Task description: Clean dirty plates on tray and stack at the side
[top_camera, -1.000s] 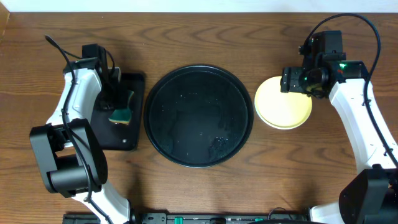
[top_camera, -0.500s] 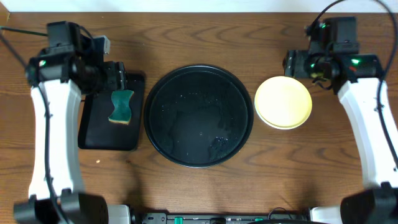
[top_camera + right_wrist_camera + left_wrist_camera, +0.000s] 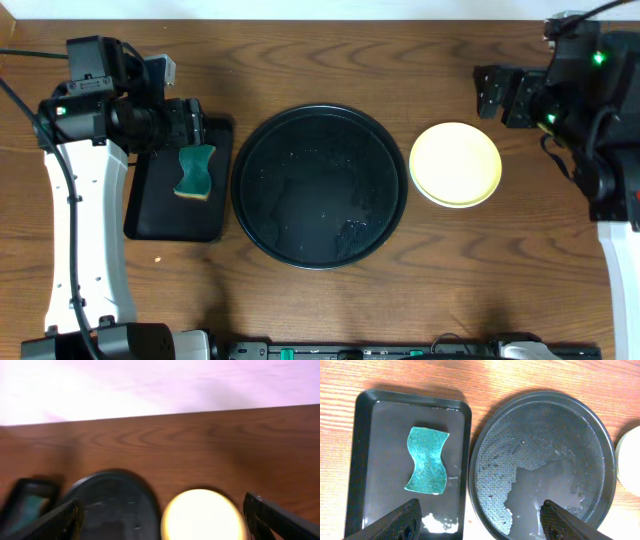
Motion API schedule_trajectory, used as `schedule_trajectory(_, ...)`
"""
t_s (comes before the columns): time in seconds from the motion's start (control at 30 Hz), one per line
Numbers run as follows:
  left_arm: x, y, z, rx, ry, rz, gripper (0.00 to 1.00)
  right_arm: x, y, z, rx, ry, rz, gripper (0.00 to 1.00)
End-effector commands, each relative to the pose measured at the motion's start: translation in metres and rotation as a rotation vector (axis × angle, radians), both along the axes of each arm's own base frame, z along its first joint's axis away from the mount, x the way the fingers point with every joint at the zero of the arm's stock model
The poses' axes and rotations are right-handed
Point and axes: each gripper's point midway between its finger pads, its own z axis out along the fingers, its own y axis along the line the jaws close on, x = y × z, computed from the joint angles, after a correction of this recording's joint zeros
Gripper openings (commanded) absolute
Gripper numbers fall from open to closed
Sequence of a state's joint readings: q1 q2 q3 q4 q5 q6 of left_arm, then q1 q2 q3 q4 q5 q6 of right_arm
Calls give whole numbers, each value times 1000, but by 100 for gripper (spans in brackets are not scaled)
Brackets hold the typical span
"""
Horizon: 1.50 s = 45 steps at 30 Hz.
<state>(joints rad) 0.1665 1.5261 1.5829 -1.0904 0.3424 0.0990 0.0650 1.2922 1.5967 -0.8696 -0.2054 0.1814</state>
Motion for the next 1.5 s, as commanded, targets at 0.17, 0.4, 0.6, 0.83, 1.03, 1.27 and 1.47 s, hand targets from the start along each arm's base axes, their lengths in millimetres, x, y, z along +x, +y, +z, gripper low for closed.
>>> schedule_trajectory(0.17,1,-3,3,-17,-4,-2,77,-19,27,16,108,-9,116,99)
schedule_trajectory(0.4,1,-3,3,-17,-4,-2,77,-12,20,22,-78,-110,179,99)
schedule_trajectory(0.6,1,-3,3,-17,-4,-2,77,-11,13,20,-226,-160,223,99)
schedule_trajectory(0.83,1,-3,3,-17,-4,-2,77,-23,4,-7,-334,-291,220,99)
schedule_trajectory(1.03,1,-3,3,-17,-4,-2,77,-59,-4,-61,-340,-472,177,99)
schedule_trajectory(1.27,1,-3,3,-17,-4,-2,77,-98,-10,-126,-308,-582,132,99)
schedule_trajectory(1.47,1,-3,3,-17,-4,-2,77,-112,-11,-166,-288,-619,116,99)
